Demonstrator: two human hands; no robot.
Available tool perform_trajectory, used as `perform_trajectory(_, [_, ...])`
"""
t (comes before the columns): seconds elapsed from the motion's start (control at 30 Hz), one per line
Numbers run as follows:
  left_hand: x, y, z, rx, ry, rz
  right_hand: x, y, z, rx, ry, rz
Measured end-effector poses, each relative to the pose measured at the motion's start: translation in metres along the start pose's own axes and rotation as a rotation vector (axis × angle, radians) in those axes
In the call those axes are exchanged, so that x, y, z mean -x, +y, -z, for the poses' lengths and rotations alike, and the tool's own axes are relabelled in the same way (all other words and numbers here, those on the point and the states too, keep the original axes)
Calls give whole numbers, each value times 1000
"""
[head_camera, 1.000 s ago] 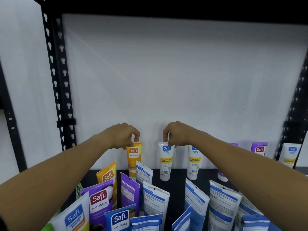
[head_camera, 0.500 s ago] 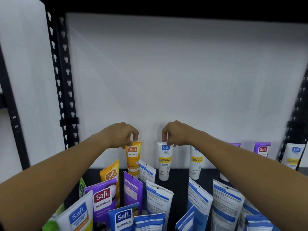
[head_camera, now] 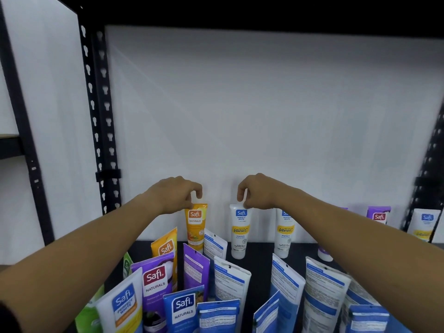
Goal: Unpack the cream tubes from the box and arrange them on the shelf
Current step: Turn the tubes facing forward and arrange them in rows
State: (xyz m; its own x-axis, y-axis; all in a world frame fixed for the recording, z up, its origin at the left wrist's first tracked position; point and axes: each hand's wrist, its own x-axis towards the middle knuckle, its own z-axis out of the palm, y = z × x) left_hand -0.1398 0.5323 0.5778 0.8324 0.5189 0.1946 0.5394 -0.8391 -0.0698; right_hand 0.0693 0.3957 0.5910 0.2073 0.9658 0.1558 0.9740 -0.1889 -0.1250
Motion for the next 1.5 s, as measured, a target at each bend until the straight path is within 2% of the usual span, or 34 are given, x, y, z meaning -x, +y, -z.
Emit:
perform_trajectory(0.23, [35,0,31,-3,57,28,26,-27,27,6,14,61])
perform_trajectory(0.43, [78,13,54,107,10,50,57,-62,41,-37,-46,161])
perform_trajectory(0.77, [117,22,56,207,-105,97,80,-94,16,44,-138,197])
perform_trajectory(1.07, [118,25,41,202,-111,107,82,-103,3,64,-180,200])
perform_trajectory(1.27, [119,21,37,180,-89,101,74,-109,-4,54,-165,164])
perform_trajectory(1.5, [117,18,30,179,-108,83,69,-112,-15,139,-13,141])
